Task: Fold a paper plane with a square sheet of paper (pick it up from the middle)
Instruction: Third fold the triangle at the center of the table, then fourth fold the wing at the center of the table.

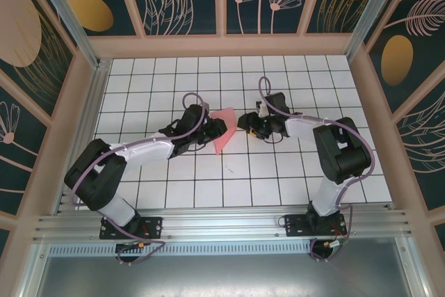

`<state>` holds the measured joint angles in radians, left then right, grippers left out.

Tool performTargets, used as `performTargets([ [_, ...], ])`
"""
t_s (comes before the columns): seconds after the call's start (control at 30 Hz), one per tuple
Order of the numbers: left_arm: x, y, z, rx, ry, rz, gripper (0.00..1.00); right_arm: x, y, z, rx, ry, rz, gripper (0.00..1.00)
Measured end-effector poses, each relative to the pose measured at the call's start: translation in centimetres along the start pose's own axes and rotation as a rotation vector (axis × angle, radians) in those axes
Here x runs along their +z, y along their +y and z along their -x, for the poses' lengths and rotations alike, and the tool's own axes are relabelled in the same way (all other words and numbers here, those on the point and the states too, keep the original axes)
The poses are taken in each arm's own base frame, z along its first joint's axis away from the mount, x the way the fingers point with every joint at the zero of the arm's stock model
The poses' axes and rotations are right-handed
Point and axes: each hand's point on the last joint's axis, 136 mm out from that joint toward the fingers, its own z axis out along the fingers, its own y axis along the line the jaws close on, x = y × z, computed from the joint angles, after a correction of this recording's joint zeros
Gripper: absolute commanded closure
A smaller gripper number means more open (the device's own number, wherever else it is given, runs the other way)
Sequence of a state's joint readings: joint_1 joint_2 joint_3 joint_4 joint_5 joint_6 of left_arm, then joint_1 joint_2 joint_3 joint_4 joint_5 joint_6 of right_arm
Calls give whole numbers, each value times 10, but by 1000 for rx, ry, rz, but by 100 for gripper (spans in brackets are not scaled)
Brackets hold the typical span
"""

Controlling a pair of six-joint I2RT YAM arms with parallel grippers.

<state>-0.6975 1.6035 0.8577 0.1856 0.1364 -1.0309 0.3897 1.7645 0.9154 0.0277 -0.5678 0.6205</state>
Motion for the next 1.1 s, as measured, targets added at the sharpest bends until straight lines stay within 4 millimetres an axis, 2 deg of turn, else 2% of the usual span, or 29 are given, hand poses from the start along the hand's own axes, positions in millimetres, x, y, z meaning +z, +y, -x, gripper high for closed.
performTargets([
  [0.13, 9, 17, 5, 2, -10, 55, 68, 0, 5, 2, -11, -4, 23, 31],
  [0.27, 24, 35, 6, 6, -2, 110, 82, 0, 12, 3, -24, -4, 54, 30],
  [0.37, 32, 46, 3, 11, 11, 140, 89, 1, 17, 1, -40, 7, 81, 34],
  [0.5, 37, 58, -2, 15, 30, 173, 92, 4, 21, -1, -67, 24, 114, 40],
  [0.77, 39, 67, -1, 18, 30, 196, 94, 25, 9, -20, -85, 112, 121, 49],
  [1.1, 42, 72, -3, 21, 37, 207, 94, 39, 21, -23, -121, 157, 158, 67],
])
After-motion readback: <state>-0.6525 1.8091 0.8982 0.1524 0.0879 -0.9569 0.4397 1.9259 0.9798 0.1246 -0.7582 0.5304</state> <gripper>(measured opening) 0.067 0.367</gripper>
